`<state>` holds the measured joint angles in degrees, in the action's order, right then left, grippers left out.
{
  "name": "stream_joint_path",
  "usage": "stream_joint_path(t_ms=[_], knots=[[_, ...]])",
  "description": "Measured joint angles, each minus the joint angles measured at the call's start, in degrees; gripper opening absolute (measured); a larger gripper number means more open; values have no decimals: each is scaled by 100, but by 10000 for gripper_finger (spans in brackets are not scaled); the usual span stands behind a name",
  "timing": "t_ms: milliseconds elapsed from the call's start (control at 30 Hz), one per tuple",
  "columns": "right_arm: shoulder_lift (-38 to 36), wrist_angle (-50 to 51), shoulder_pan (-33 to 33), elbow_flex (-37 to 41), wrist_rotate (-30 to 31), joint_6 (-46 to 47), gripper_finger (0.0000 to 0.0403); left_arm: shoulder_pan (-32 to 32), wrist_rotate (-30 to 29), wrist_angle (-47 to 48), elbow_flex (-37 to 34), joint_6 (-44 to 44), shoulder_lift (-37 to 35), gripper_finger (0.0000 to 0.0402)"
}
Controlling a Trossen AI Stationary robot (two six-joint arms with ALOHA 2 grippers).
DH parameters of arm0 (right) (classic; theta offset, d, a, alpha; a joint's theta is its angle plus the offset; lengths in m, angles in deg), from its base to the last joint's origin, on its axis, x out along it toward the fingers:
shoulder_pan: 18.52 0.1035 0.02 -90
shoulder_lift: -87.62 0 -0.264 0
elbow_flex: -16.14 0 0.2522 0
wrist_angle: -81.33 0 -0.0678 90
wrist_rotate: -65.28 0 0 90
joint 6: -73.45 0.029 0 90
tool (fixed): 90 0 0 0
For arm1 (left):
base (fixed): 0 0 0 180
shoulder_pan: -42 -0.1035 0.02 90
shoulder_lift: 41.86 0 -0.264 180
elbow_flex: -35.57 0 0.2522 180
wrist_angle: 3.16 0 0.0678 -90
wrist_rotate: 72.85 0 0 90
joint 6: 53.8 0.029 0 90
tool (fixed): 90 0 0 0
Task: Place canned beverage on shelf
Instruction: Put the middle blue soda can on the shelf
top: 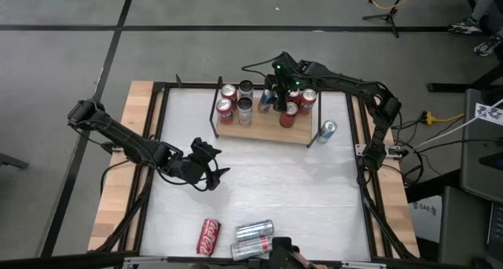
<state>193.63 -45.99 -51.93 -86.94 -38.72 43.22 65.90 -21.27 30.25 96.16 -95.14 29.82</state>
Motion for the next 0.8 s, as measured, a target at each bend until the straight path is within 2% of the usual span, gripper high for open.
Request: stream_joint_path(t_ms=[400, 800], knots=[[7, -54, 0, 0, 89, -31, 282, 0, -1, 1, 0, 0, 0, 343], [-8, -158, 0, 0, 198, -32, 286, 0, -1, -7, 0, -11, 0, 344]])
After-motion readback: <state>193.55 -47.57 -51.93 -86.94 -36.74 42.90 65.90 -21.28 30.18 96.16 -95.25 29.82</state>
